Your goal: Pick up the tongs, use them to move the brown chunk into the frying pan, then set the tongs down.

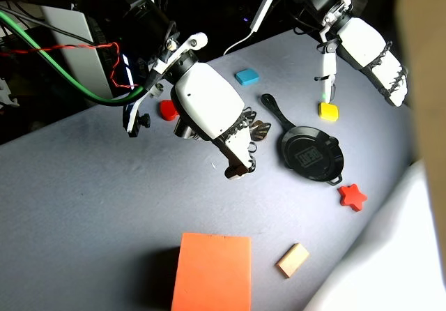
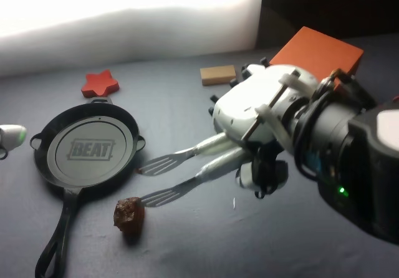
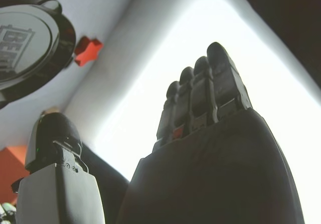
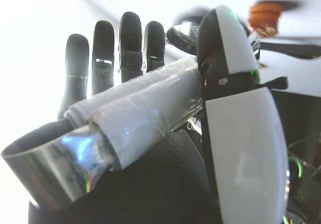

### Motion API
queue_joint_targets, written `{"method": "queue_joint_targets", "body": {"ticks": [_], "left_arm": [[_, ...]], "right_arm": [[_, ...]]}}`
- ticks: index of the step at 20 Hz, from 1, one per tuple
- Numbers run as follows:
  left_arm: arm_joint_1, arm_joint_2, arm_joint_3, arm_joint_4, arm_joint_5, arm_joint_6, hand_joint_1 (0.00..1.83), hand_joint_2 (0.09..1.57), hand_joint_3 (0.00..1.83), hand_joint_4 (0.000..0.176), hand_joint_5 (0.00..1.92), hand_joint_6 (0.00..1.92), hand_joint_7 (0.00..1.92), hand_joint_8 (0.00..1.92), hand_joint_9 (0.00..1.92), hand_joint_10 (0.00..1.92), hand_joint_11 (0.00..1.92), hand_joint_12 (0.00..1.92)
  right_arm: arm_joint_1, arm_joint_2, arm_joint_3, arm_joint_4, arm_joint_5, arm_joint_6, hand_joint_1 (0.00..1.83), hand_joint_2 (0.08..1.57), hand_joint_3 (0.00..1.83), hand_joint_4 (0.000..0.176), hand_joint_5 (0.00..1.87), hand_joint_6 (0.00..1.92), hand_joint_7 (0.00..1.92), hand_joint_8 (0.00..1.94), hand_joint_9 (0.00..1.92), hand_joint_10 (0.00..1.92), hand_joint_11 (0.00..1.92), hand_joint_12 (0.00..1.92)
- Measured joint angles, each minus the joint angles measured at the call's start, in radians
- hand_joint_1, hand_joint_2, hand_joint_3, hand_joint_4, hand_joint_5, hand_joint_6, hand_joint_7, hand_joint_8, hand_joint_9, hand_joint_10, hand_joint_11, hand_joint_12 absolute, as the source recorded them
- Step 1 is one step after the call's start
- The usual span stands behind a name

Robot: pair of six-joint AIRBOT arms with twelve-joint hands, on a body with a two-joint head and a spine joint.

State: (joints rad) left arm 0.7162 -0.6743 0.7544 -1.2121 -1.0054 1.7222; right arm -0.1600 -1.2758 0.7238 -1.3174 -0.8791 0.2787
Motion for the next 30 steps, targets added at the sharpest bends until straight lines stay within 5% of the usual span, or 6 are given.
{"method": "queue_joint_targets", "body": {"ticks": [30], "left_arm": [[0.036,0.027,0.002,-0.008,0.003,-0.003,0.45,1.09,0.00,0.000,0.00,0.00,0.07,0.01,0.05,0.01,0.00,0.33]], "right_arm": [[-0.066,-0.154,0.095,-0.056,-0.035,0.092,0.83,1.30,0.01,0.000,0.54,0.33,0.65,0.00,0.28,0.65,0.00,1.44]]}}
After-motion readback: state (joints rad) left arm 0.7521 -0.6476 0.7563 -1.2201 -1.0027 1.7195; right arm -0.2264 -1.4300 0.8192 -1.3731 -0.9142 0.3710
